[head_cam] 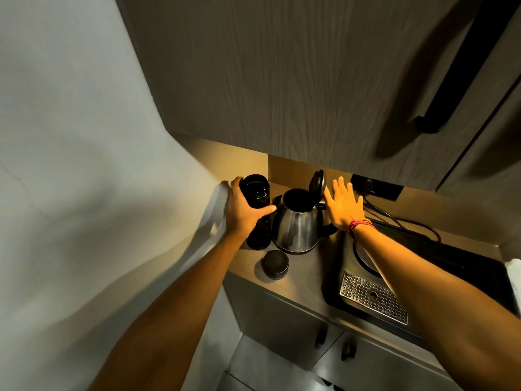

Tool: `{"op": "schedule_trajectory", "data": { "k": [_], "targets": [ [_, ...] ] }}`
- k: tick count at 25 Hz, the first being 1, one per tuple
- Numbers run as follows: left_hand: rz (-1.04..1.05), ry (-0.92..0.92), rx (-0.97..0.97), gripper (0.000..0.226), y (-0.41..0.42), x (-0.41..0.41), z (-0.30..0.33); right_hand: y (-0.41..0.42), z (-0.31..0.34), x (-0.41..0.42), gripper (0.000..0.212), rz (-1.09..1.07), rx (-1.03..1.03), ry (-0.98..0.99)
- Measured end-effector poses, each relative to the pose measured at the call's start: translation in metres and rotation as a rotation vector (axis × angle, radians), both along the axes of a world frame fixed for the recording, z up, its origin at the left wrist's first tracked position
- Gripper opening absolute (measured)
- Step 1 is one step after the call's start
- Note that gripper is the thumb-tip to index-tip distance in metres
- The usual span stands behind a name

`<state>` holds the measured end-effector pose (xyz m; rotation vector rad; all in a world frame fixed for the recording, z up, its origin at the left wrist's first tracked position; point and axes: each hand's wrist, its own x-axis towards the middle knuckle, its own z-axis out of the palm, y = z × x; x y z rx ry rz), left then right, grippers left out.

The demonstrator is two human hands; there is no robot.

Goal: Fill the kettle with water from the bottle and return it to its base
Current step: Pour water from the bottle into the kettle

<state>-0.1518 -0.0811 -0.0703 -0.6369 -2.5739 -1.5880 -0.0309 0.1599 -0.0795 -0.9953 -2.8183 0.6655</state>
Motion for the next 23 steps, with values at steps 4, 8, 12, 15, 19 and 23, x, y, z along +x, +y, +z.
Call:
{"op": "schedule_trajectory", "data": {
  "k": [4, 8, 12, 15, 19, 23],
  "targets": [
    [0.089, -0.186, 0.073, 0.099, 0.007, 0.004, -0.018, -0.001, -0.001, 0.002, 0.070, 0.055, 0.061, -0.098],
    [0.111, -0.172, 0.122, 0.078, 0.012, 0.010, -0.023, -0.005, 0.001, 0.008, 0.072, 0.130, 0.173, -0.184],
    [0.138, -0.105, 0.077, 0.077, 0.007, 0.013, -0.023, -0.009, 0.007, 0.010, 0.070, 0.099, 0.133, -0.179],
    [0.099, -0.007, -0.080, 0.075, 0.001, 0.012, -0.020, -0.010, 0.011, 0.010, 0.068, 0.045, 0.069, -0.155],
    [-0.004, 0.047, -0.232, 0.073, -0.001, 0.012, -0.012, -0.013, 0.013, 0.011, 0.068, 0.048, 0.066, -0.149],
    [-0.076, 0.074, -0.416, 0.072, 0.009, 0.019, 0.000, -0.010, 0.013, 0.012, 0.069, 0.054, 0.064, -0.145]
  ]
}}
